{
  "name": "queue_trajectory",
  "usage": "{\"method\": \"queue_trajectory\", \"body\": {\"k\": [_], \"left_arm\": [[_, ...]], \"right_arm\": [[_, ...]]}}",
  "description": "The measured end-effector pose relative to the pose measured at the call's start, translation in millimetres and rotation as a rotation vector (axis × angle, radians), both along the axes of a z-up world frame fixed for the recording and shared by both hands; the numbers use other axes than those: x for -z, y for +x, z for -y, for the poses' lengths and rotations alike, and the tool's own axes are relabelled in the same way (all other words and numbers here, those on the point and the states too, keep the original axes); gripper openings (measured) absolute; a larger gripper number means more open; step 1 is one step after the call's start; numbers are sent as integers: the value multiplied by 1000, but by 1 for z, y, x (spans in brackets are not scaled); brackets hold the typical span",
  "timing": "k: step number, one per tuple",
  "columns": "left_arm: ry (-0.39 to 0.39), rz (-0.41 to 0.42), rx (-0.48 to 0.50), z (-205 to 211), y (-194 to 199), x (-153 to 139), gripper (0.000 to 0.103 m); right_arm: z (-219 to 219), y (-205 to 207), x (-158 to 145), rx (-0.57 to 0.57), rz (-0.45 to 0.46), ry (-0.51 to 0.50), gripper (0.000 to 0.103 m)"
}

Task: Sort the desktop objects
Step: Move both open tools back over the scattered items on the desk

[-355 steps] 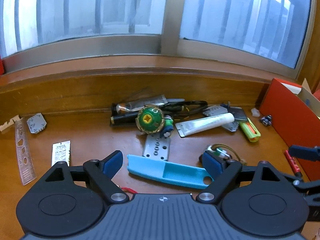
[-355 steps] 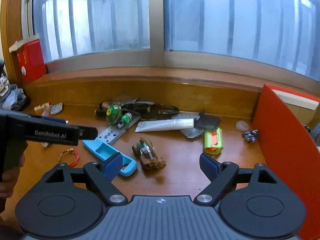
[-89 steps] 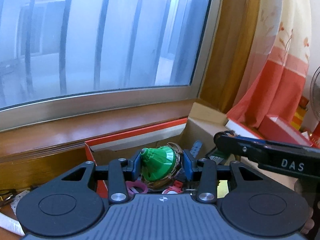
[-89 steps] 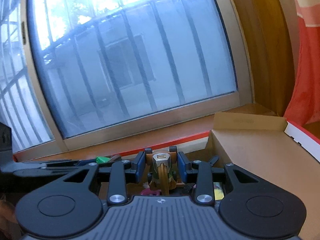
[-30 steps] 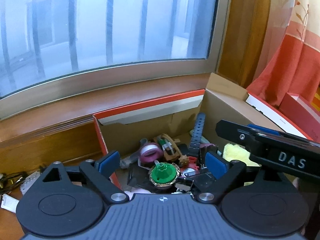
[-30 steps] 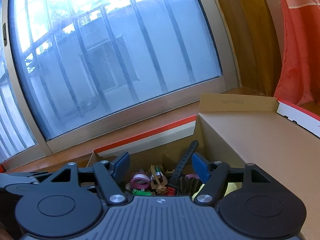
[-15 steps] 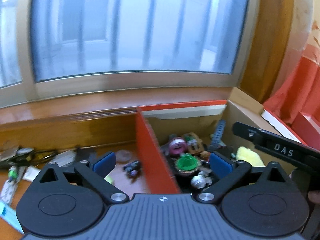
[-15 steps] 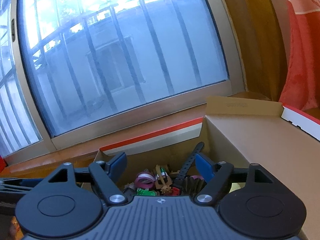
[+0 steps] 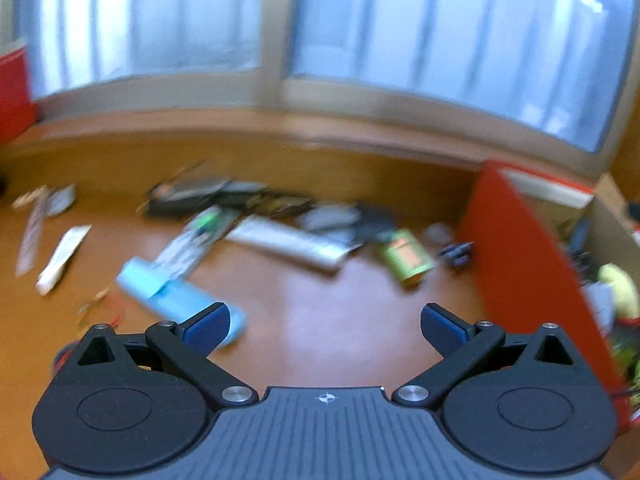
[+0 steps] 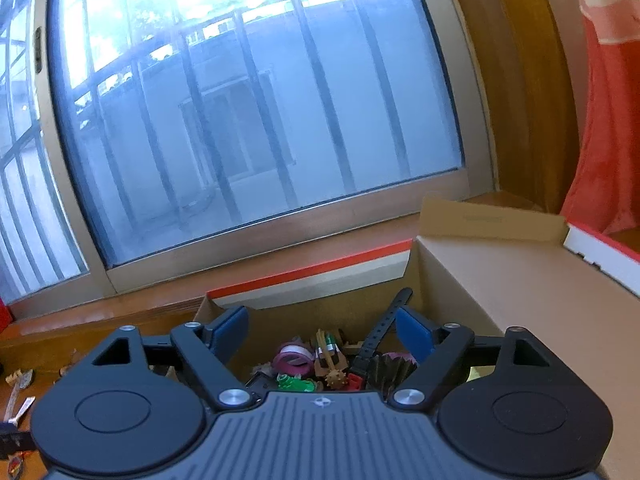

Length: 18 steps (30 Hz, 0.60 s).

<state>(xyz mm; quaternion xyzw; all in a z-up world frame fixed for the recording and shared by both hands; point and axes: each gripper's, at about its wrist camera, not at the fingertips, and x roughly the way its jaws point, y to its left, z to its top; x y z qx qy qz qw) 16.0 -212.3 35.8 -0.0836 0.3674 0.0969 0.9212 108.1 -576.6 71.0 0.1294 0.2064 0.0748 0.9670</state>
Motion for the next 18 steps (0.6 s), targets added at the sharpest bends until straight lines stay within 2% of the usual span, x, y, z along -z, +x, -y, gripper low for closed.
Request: {"method": "queue_trajectory", "body": {"k": [6, 13, 18], "left_arm": [[-25, -45, -66, -55, -32, 13, 103], [59, -77, -43, -111, -62, 18, 103], [69, -91, 3, -146, -71, 25, 103]], "right_arm": [[-31, -40, -35, -21, 72, 4, 93], [-127, -94, -52, -142, 121, -40, 98], [-206, -121, -29, -287, 20, -79, 99]]}}
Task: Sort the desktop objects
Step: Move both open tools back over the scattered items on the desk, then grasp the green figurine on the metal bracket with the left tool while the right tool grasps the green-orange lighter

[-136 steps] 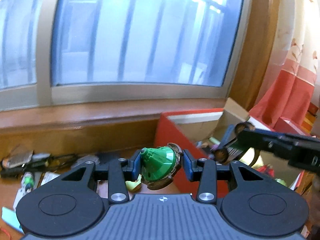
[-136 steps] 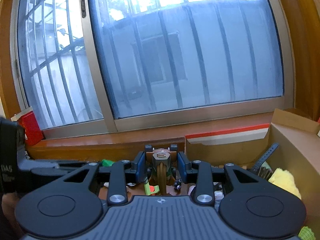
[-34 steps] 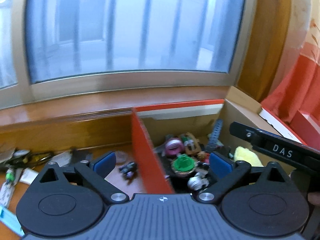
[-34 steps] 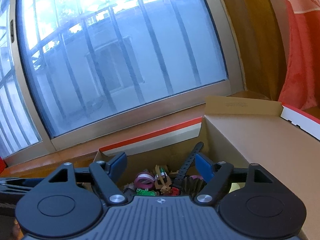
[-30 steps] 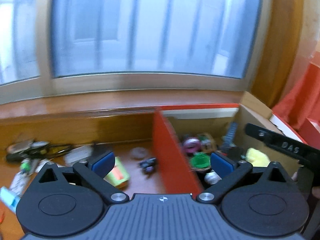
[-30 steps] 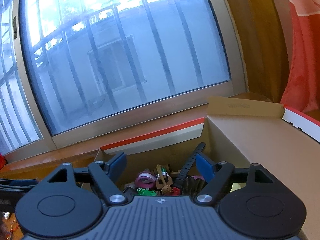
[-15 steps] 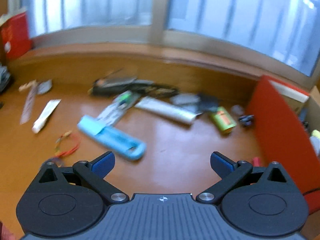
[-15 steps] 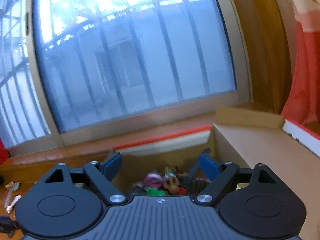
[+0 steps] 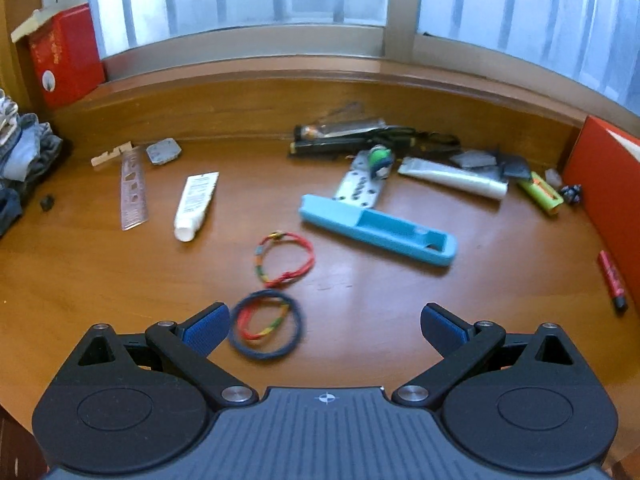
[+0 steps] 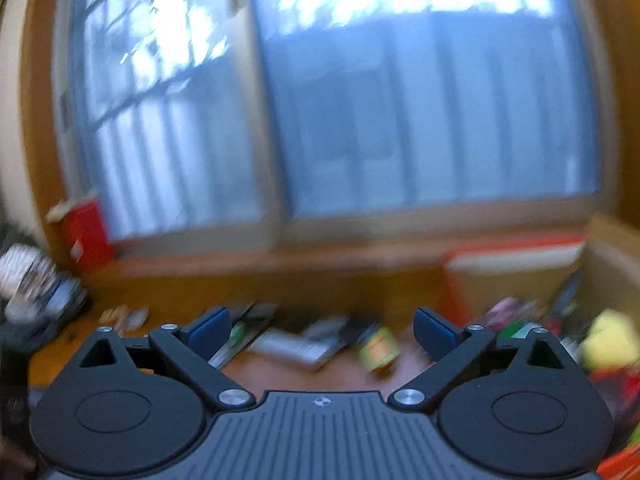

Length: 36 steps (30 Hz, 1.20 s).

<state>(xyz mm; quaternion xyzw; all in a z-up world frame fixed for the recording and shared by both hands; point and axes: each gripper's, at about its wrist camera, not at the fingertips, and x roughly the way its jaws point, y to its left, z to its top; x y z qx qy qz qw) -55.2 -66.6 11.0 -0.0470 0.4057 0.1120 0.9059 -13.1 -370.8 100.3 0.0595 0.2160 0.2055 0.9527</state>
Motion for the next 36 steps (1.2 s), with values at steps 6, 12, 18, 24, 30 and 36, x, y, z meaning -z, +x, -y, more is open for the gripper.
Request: {"method": "queue_trajectory", "body": {"k": [6, 12, 18, 24, 30, 36], "left_arm": [[-18, -4, 44, -30, -6, 8, 103], [-68, 3, 66, -41, 5, 14, 103], [-100, -18, 84, -35, 32, 21, 103], [-70, -46, 92, -28, 60, 20, 103], [-34, -37, 116, -24, 87, 20, 103], [3, -7, 216, -19, 129, 24, 103]], "right_arm": [[-74, -18, 42, -93, -130, -107, 99], [-102, -27, 64, -102, -223, -184, 99], [-102, -7, 75, -92, -273, -195, 99], [-111, 35, 89, -114, -336, -223, 99], [-121, 57, 110, -160, -392, -230, 98], [-132, 66, 120, -140, -439, -247, 98]]}}
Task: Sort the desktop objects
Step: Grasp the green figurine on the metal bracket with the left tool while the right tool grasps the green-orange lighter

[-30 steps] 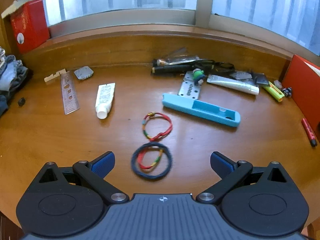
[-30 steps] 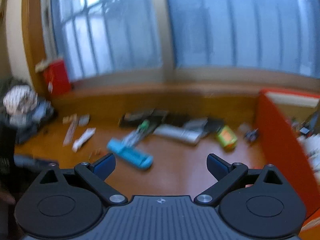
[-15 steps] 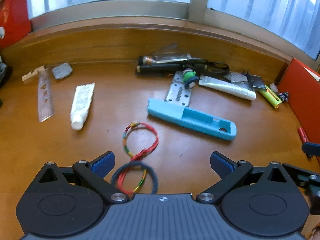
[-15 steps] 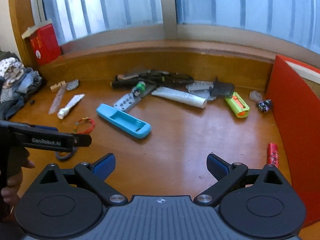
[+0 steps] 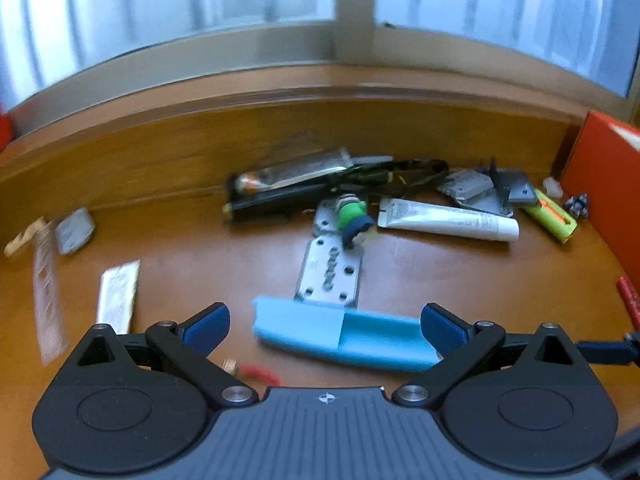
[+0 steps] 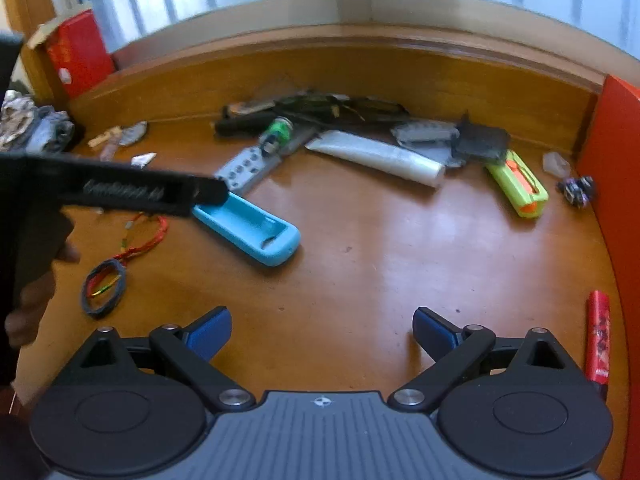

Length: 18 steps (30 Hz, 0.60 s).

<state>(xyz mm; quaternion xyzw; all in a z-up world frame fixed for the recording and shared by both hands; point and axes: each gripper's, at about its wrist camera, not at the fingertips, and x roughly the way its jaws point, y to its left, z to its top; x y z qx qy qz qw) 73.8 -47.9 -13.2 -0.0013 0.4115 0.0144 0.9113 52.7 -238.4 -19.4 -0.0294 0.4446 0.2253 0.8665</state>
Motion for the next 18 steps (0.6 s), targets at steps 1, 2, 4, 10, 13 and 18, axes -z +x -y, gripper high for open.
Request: {"method": "queue_trajectory", "body": {"k": [1, 2, 4, 10, 13, 18], "left_arm": [[-3, -2, 13, 1, 8, 1, 103], [-10, 4, 24, 1, 15, 2, 103], [-29, 11, 36, 2, 31, 6, 103], [-91, 23, 39, 1, 69, 22, 103], [-70, 60, 45, 0, 74, 28, 102], [-51, 104, 57, -5, 73, 33, 66]], "right_arm": [[0, 0, 2, 16, -14, 1, 99], [1, -2, 3, 26, -2, 7, 99], [0, -4, 4, 37, 4, 10, 101], [-5, -9, 8, 63, 39, -21, 103], [-12, -11, 10, 56, 61, -76, 103], [-13, -10, 12, 62, 81, -86, 103]]}}
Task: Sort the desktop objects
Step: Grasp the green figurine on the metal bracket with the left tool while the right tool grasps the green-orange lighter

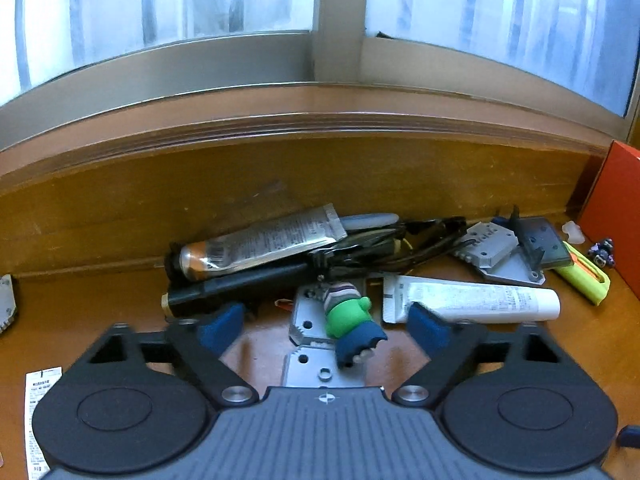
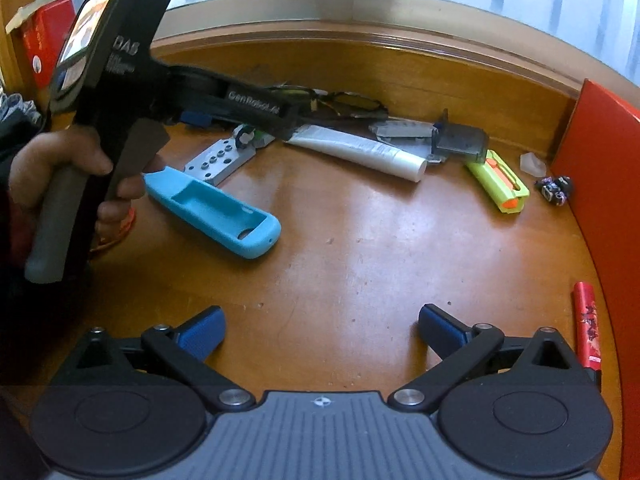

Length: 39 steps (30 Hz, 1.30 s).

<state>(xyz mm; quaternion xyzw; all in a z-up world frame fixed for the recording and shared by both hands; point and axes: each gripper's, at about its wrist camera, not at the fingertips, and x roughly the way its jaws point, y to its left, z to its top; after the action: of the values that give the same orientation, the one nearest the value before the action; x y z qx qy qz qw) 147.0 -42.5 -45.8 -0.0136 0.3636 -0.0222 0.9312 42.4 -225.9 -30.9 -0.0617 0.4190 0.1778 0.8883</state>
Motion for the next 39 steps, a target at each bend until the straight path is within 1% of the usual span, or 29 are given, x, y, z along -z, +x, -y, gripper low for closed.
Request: {"method": "queue_trajectory", "body": {"k": [2, 3, 4, 5, 6, 7, 8, 9, 11, 12, 13, 15, 17, 19, 21, 24, 28, 31, 32, 34, 35, 39], "left_arm": [[-20, -12, -4, -4, 1, 3, 58], [-23, -4, -2, -5, 0, 2, 54], [-33, -4, 5, -7, 0, 1, 52], [-43, -3, 12, -9, 0, 1, 46], [-53, -3, 18, -10, 0, 0, 43], [-59, -4, 21, -11, 1, 0, 43], [-65, -5, 24, -12, 2, 0, 43], [-70, -5, 26, -13, 2, 0, 43], [-83, -3, 29, -17, 1, -1, 41], [-89, 1, 30, -19, 0, -1, 39], [-89, 9, 31, -19, -1, -3, 34], [-82, 19, 36, -20, -3, -6, 27], [-82, 18, 46, -21, -2, -6, 26], [-78, 18, 50, -21, -3, -6, 25], [-75, 19, 56, -21, -3, -6, 25], [-76, 23, 59, -22, -4, -6, 26], [-80, 28, 60, -22, -2, -6, 28], [-73, 31, 63, -21, 0, -6, 29], [-74, 32, 64, -21, 1, -6, 28], [-79, 33, 61, -22, 1, -6, 24], [-83, 31, 59, -23, 1, -6, 22], [-101, 26, 67, -24, -1, -7, 22]], "right_arm": [[-1, 1, 1, 4, 6, 0, 103], [-1, 2, 1, 6, 8, -1, 103], [-1, 2, 1, 8, 11, -1, 103], [-1, 3, 1, 10, 12, -1, 103], [-1, 4, 1, 12, 13, 0, 103], [-1, 5, 1, 19, 14, 3, 103], [0, 6, 1, 25, 16, 7, 101], [2, 8, 0, 43, 24, 9, 93], [9, 14, -4, 98, 42, 28, 85], [15, 20, -7, 134, 48, 52, 84], [24, 27, -11, 177, 60, 81, 84], [41, 40, -18, 262, 84, 137, 78], [51, 57, -23, 307, 116, 137, 76], [58, 73, -24, 321, 149, 77, 73], [63, 89, -22, 315, 163, 21, 70], [68, 108, -17, 290, 181, -22, 68], [73, 126, -8, 289, 167, -19, 67], [75, 132, -2, 294, 153, -4, 66], [76, 134, -1, 294, 150, -3, 65], [74, 137, 3, 292, 147, 0, 63], [74, 137, 3, 291, 145, 12, 61], [74, 136, 3, 297, 145, 28, 48]]}}
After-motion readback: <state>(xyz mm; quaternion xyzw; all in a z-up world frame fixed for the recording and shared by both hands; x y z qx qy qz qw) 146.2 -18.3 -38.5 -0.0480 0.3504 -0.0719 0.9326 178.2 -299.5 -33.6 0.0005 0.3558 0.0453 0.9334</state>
